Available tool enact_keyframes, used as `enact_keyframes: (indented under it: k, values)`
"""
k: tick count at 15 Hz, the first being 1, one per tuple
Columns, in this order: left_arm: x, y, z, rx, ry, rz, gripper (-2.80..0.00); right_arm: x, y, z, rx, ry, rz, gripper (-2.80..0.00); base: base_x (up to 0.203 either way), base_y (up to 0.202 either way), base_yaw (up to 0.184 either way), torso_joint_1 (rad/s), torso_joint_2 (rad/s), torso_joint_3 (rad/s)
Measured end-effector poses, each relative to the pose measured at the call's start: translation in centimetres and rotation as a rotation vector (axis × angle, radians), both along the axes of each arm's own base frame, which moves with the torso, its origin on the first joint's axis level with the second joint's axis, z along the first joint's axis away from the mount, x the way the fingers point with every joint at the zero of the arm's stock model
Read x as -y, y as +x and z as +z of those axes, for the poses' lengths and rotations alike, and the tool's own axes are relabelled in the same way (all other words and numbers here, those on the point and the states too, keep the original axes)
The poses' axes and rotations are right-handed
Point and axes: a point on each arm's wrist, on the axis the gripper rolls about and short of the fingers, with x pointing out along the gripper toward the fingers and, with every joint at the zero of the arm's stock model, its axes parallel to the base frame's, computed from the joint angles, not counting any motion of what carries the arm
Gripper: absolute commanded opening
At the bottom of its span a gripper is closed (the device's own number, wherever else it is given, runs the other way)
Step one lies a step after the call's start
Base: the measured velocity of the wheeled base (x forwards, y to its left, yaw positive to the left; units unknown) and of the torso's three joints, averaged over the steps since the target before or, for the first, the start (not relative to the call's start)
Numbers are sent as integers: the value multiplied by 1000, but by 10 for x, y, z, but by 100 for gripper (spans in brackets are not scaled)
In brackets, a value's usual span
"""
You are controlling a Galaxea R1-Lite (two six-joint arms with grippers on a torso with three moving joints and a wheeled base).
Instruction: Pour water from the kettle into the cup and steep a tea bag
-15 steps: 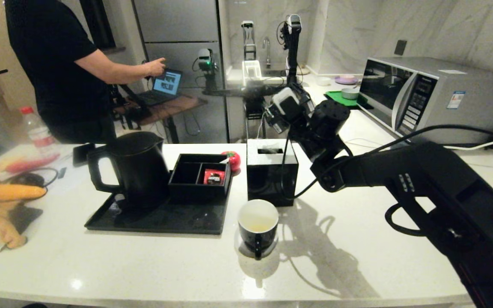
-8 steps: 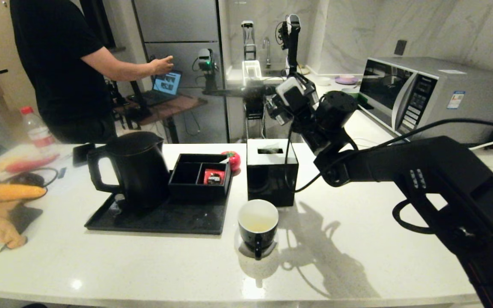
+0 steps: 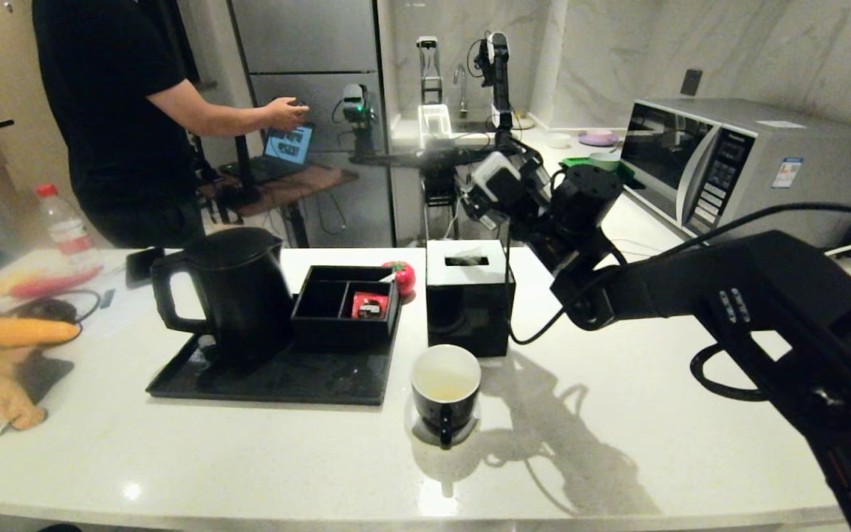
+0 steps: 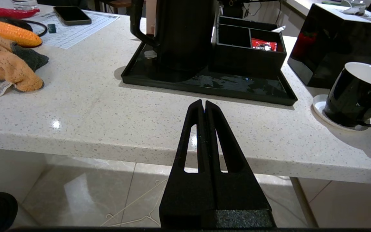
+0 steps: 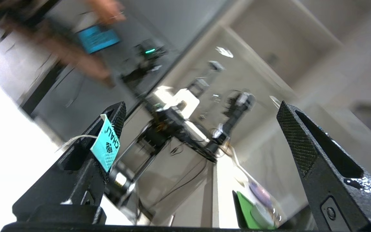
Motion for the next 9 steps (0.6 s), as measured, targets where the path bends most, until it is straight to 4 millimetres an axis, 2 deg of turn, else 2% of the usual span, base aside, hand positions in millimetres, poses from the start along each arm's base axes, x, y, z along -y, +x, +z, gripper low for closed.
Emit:
enact_keyframes:
  k: [4,7,9]
  values:
    - [0,0,0,0,0,-1,-280,25,-3,-27,-38,-216,-7,0,0,0,0,0,0,0]
    - [0,0,0,0,0,-1,-280,47,-8,-39,-79,-296,-53,0,0,0,0,0,0,0]
    - [0,0,0,0,0,0,-280,63,-9,-39,-91,-315,-88,0,0,0,0,0,0,0]
